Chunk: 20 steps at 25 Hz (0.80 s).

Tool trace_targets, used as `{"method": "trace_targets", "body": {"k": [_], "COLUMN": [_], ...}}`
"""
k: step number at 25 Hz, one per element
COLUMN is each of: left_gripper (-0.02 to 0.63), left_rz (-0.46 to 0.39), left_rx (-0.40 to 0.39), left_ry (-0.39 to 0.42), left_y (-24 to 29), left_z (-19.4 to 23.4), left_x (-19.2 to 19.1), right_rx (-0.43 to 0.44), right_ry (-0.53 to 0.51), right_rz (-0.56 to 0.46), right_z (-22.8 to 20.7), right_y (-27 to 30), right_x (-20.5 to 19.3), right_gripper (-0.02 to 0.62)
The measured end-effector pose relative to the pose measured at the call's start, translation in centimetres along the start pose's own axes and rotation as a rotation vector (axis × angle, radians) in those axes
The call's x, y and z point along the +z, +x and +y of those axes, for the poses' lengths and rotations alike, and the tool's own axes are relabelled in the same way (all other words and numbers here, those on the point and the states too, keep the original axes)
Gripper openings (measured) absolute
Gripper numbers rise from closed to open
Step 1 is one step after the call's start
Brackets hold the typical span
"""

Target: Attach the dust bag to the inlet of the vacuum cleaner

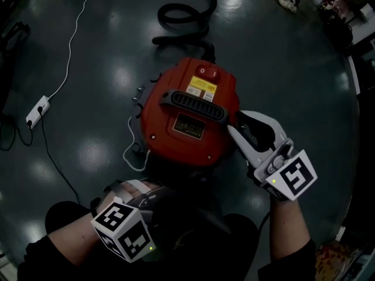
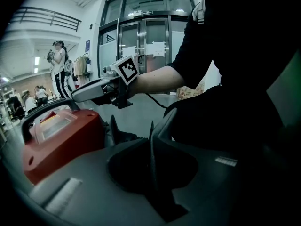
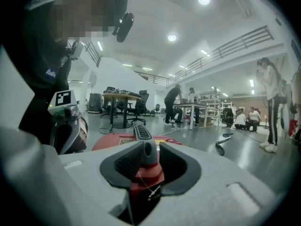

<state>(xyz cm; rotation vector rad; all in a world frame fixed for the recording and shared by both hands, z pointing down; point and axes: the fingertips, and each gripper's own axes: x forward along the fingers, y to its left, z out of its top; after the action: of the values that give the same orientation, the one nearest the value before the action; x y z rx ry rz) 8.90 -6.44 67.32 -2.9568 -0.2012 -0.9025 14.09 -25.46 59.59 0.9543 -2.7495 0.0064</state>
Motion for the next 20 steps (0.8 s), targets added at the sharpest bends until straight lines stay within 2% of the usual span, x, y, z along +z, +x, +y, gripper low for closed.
{"method": "trace_targets", "body": {"k": [3,11,12,16,20], "left_gripper": [0.037,0.037,0.037,0.037,0.037], "left_rz": [-0.002,0.006,0.007,0.01,0.01], "left_rx": [-0.006,-0.011,-0.01,-0.001,0.006], "left_ry": [0.002,-0.003,-0.004,-0.001,0.001], "left_y": [0.0,0.1,0.1,0.1,0.1], "left_z": [0.0,0.1,0.1,0.0,0.0], "left_x": [0.1,0.0,0.0,0.0,-0.1], "right_rx": [0.074,0.208,0.21,0.187,0.226], "right_ry": [0.023,0.013,0.012,-0.033,-0.055], "right_rz": [-0.025,-0.004,-0.009,0.014,0.04], "right_z": [0.4,1.3,1.4,1.0,1.3], "right_y": [0.0,0.6,0.7,1.2,2.2], "right_x": [0.7,0.6,0.7,0.5,-0.1], "right_gripper": [0.118,0.14,0.158,0.158,0.184]}}
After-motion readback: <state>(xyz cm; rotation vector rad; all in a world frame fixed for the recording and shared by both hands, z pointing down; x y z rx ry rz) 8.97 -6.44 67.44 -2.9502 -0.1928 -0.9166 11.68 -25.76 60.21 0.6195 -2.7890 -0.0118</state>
